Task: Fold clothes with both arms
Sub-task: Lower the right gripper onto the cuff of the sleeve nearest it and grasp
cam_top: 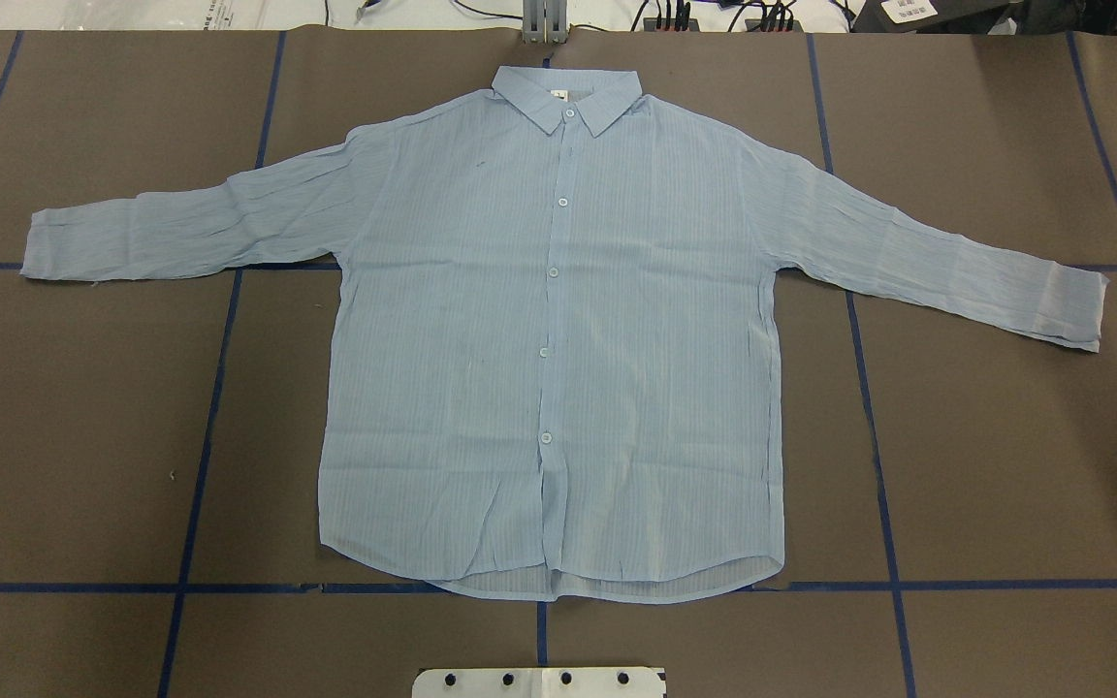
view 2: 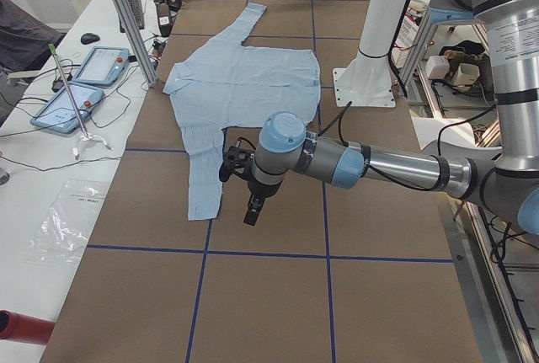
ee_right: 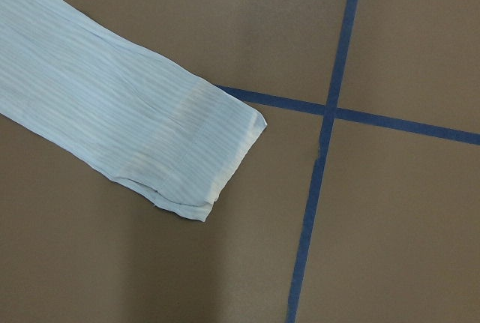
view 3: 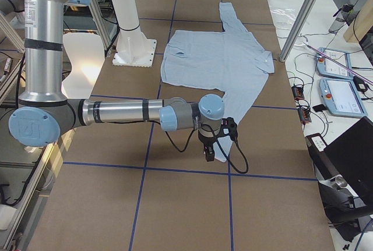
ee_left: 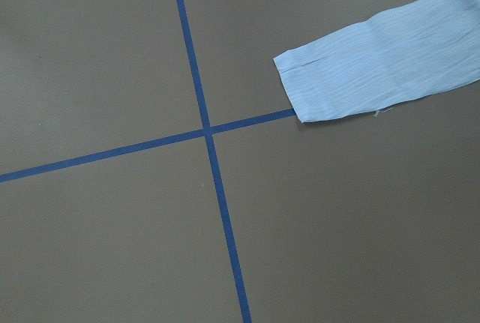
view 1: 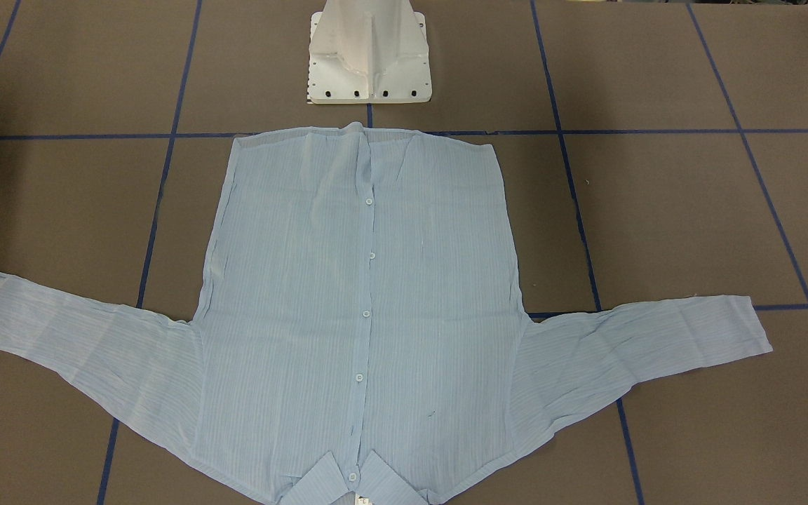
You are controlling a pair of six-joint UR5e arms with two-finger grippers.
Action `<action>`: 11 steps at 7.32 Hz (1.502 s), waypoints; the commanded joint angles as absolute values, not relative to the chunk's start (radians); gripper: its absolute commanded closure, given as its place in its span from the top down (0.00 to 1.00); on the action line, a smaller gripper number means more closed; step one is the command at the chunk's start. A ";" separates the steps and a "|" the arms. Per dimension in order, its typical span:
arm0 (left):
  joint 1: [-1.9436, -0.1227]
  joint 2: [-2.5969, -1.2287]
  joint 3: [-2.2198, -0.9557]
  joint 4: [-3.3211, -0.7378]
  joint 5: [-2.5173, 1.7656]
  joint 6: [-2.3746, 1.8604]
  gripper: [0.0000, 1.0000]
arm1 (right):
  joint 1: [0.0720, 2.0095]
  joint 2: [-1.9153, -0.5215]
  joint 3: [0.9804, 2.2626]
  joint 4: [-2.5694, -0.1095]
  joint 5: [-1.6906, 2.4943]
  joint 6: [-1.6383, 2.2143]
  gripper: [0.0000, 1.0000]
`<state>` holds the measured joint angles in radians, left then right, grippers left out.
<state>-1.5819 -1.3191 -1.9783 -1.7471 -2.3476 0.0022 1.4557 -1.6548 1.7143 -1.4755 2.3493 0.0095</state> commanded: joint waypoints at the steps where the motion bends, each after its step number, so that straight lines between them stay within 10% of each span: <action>1: -1.575 -1.325 -1.977 -1.744 -2.347 -0.005 1.00 | 1.456 -1.657 1.715 -1.471 2.352 0.011 1.00; 7: -1.574 -1.331 -1.980 -1.756 -2.349 -0.003 1.00 | 1.280 -1.620 1.694 -1.329 2.326 0.486 0.92; 11: -1.574 -1.338 -1.980 -1.756 -2.349 0.003 1.00 | 1.244 -1.557 1.430 -1.000 2.296 0.823 0.94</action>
<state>-1.5739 -1.3371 -1.9791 -1.7563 -2.3484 0.0016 1.2552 -1.5732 1.5222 -1.1208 2.2979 0.7280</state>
